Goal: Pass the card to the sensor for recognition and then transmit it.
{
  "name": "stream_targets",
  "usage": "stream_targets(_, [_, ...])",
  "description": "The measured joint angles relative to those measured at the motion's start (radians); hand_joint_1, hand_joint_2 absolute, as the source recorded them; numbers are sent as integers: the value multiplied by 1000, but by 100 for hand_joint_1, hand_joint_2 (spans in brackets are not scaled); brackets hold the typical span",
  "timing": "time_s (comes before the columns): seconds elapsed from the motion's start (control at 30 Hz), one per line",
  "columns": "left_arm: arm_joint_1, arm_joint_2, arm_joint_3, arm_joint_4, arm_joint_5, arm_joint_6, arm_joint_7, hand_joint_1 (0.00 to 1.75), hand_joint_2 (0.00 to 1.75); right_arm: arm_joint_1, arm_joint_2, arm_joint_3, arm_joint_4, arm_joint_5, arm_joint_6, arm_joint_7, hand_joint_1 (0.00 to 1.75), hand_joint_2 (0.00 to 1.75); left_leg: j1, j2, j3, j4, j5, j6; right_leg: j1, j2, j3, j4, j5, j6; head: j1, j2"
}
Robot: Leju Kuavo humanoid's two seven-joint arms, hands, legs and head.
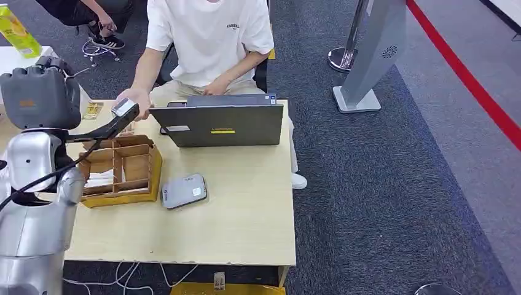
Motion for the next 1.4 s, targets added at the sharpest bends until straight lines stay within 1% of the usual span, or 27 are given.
stream_targets(0.07, [-34, 14, 0, 60, 0, -4, 14, 175, 175, -3, 2, 5, 0, 3, 0, 5, 0, 0, 0, 0, 0, 0, 0, 0, 0, 0, -1, 0, 0, 0, 0, 0])
stream_targets(0.2, [-87, 18, 0, 142, 0, -14, 30, 175, 175, -3, 8, 11, 0, 4, 0, 9, 0, 0, 0, 0, -1, 0, 0, 0, 0, 0, -1, 0, 0, 0, 0, 0])
stream_targets(0.37, [-122, 16, -2, 194, 0, -25, 33, 175, 175, -3, 10, 19, 0, 4, 0, 12, 0, 0, 0, 0, -2, 0, 0, 0, 0, 0, -2, 0, 0, 0, 0, 0])
stream_targets(0.47, [-131, 12, -3, 208, 0, -23, 39, 175, 175, -3, 11, 22, 0, 5, 0, 13, 0, 0, 0, 0, -2, 0, 0, 0, 0, 0, -2, 0, 1, -1, 0, 0])
stream_targets(0.5, [-132, 10, -3, 210, 0, -18, 39, 0, 175, -3, 12, 23, 0, 5, 0, 13, 0, 0, 0, 0, -2, 0, 0, 0, 0, 0, -2, 0, 1, -1, 0, 0])
stream_targets(0.57, [-134, 7, -3, 215, 0, -7, 29, 0, 175, -3, 13, 24, 0, 5, 0, 14, 0, 0, 0, 0, -2, 0, 0, 0, 0, 0, -2, 0, 1, -1, 0, 0])
stream_targets(0.67, [-134, 3, -3, 215, 0, -8, 20, 0, 175, -3, 15, 26, 0, 6, 0, 15, 0, 0, 0, 0, -2, 0, 0, 0, 0, 0, -2, 0, 1, -1, 0, 0])
stream_targets(1.07, [-137, -13, -2, 216, 0, -28, 20, 0, 175, -3, 16, 27, 0, 4, 0, 16, 0, 0, 0, 0, -2, 0, 0, 0, 0, 0, -2, 0, 1, -1, 0, 0])
stream_targets(1.4, [-140, -23, -2, 222, 0, -28, 20, 0, 175, -3, 16, 27, 0, 4, -1, 16, 0, 0, 0, 0, -2, 0, 0, 0, 0, 0, -2, 0, 1, -1, 0, 0])
